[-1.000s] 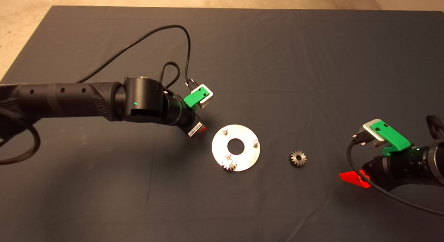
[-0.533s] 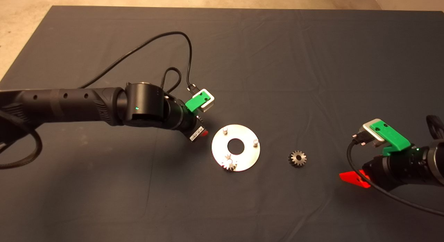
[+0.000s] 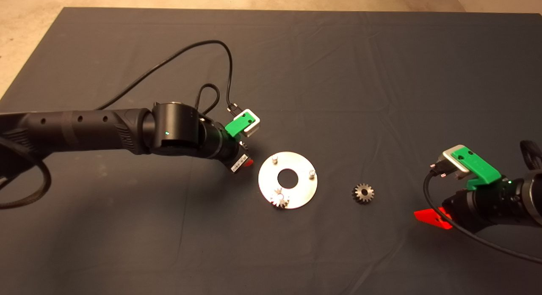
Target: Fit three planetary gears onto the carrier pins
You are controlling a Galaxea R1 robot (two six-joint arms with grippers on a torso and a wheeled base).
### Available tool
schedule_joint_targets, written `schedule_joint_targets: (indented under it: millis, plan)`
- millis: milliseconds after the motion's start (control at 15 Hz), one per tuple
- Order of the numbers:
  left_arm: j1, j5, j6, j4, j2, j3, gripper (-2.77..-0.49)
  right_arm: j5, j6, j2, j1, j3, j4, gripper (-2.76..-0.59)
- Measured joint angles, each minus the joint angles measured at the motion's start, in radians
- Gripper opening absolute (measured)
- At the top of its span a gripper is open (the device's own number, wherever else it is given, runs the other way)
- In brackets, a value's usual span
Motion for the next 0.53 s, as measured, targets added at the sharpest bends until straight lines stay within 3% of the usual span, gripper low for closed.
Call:
schedule_joint_targets:
  millis: [400, 533]
  plan:
    - [0.009, -0.018, 0.0, 0.0, -0.005, -0.007, -1.7, 0.001, 0.0, 0.0, 0.0, 0.0, 0.0, -0.63]
    - [0.011, -0.038, 0.0, 0.0, -0.012, -0.01, -1.73, 0.002, 0.0, 0.0, 0.0, 0.0, 0.0, -0.63]
